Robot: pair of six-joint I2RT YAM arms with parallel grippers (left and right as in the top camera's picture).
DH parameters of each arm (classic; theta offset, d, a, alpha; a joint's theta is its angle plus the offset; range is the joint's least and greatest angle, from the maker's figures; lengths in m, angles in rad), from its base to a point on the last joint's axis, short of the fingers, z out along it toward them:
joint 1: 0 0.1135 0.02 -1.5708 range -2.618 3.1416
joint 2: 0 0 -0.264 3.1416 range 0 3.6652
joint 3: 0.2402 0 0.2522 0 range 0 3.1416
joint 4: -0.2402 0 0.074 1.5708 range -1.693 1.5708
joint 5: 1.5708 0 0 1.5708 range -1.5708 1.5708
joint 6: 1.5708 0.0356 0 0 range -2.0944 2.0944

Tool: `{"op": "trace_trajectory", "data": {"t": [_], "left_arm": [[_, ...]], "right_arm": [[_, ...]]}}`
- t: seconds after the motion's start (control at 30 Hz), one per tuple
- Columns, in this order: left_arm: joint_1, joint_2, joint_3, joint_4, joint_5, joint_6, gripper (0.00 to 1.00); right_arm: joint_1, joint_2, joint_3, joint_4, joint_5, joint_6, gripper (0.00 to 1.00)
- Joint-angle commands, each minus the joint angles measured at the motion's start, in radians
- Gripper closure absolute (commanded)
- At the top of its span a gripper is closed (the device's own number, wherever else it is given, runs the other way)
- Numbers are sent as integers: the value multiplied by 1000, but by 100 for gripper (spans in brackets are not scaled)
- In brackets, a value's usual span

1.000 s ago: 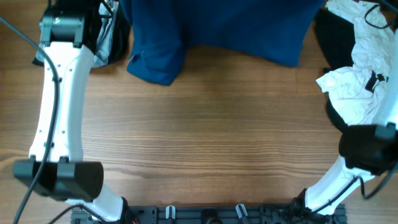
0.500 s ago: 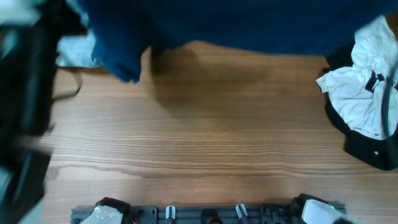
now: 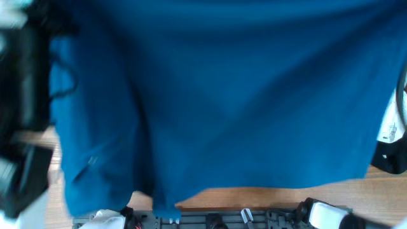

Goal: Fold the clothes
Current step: 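Hold the shirt up with both grippers and lower it back across the table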

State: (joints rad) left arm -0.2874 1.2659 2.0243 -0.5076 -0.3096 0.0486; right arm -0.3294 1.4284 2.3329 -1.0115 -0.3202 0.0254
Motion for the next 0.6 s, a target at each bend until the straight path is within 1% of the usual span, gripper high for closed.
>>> {"op": "trace_trajectory", "data": {"t": [0.0, 0.07, 0.13, 0.23, 0.3, 0.33, 0.4, 0.53, 0.57], "left_arm": [[48, 154, 2, 78, -29, 23, 96], [69, 227, 2, 150, -28, 23, 96], [87, 299, 2, 263, -27, 2, 96], [92, 400, 2, 486, 43, -30, 96], [86, 452, 2, 663, 50, -34, 96], [83, 468, 3, 739, 51, -34, 96], [82, 471, 7, 781, 51, -34, 96], [82, 447, 12, 735, 64, -64, 96], [82, 441, 12, 692, 77, -64, 96]], "right_arm": [[-5, 172, -8, 39, -21, 32, 96], [6, 254, -8, 96, -21, 47, 96], [24, 326, -8, 178, -20, 54, 96], [42, 396, -8, 321, -20, 117, 96], [42, 412, -8, 428, -21, 171, 96], [42, 411, -7, 461, -21, 174, 96], [40, 394, -2, 502, -21, 156, 96], [40, 377, 1, 510, -13, 105, 96], [40, 377, 1, 491, -13, 104, 96]]}}
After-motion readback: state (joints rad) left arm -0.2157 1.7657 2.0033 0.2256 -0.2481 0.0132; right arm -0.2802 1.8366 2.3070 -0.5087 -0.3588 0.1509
